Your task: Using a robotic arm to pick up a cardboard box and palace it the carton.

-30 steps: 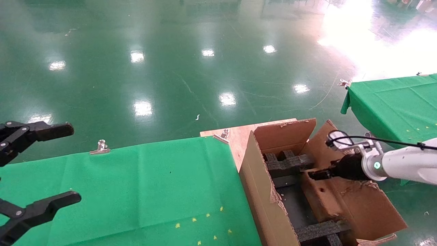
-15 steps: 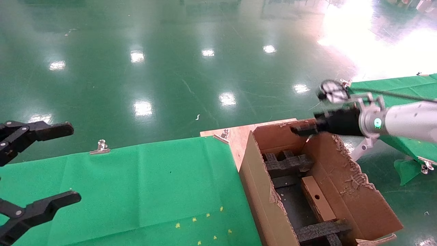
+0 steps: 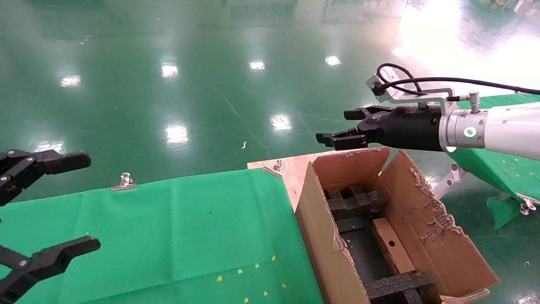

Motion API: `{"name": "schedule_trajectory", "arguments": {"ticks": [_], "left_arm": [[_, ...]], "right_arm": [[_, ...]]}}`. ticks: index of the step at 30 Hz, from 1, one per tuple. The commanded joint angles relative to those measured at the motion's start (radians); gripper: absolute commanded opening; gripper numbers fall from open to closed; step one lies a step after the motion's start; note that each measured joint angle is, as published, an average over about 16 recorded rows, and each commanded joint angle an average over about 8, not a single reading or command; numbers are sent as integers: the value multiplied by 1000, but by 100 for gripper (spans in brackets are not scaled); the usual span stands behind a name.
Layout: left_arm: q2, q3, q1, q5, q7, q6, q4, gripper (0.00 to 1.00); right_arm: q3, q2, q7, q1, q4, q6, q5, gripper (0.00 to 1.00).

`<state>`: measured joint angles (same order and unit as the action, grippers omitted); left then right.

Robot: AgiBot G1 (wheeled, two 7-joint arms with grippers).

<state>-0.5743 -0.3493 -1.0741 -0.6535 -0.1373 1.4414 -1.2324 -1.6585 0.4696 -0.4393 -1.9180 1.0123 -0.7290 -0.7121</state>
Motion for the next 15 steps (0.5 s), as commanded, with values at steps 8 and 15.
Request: {"name": "schedule_trajectory", "arguments": {"ticks": [8, 15], "left_arm": [[0, 0, 0, 0, 0, 0, 0, 100], [0, 0, 0, 0, 0, 0, 0, 100]], "right_arm": [[39, 6, 4, 27, 3, -22, -1, 100], [187, 20, 32, 116, 35, -105, -2, 100]]}}
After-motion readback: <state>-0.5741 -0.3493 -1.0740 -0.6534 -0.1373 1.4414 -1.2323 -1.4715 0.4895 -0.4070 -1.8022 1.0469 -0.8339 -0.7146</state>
